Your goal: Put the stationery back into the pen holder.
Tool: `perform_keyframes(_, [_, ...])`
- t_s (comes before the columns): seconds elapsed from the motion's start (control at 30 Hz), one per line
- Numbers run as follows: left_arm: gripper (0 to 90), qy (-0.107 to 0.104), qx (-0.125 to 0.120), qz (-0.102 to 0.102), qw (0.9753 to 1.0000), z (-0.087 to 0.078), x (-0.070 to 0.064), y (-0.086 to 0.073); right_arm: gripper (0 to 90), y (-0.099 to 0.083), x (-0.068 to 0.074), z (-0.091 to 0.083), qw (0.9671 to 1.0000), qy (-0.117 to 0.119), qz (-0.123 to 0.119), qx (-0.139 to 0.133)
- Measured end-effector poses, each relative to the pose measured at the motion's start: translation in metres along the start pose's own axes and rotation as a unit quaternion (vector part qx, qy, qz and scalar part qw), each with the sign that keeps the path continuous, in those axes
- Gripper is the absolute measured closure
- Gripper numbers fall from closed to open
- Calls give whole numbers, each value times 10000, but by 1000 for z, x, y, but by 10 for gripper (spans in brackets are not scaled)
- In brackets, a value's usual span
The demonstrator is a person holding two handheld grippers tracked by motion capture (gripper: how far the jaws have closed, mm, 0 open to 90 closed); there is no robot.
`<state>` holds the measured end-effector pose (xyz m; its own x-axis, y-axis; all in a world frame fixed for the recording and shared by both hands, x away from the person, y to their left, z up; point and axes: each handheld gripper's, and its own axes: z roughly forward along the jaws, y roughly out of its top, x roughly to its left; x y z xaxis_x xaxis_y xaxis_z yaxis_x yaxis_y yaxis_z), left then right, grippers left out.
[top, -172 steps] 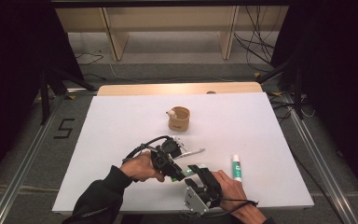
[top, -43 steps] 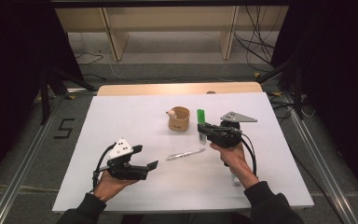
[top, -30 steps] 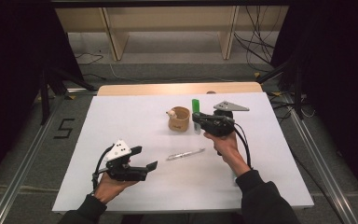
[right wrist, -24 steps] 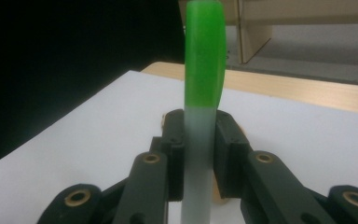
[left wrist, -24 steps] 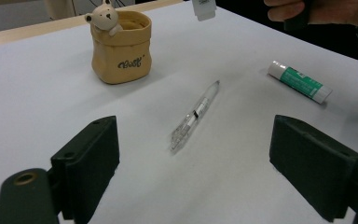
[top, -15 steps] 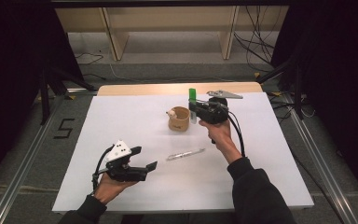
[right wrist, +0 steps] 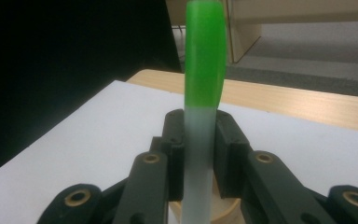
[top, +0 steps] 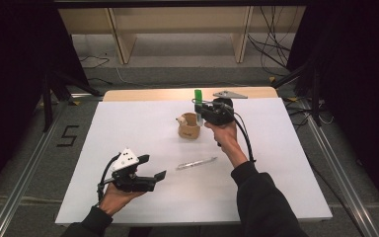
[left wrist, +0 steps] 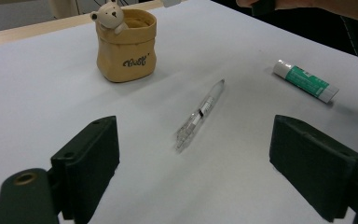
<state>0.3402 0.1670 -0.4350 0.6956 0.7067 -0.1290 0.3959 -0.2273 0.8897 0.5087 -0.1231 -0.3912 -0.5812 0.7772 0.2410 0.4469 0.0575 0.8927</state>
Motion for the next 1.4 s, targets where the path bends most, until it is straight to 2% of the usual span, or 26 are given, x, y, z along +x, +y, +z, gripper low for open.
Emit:
perform_keyframes(0.43, [152, -33, -5, 46, 10000, -1, 0, 0, 769, 7, 0, 21, 9996, -220, -97, 141])
perform_keyframes(0.57, [152, -21, -17, 19, 10000, 0, 0, 0, 769, 8, 0, 26, 9997, -209, -89, 109])
perform_keyframes(0.77, [153, -41, -17, 37, 10000, -1, 0, 0, 770, 4, -2, 35, 9994, -272, -71, 205])
perform_keyframes(1.4, [153, -28, -9, 32, 10000, 0, 0, 0, 769, -2, -2, 48, 9991, -305, -21, 288])
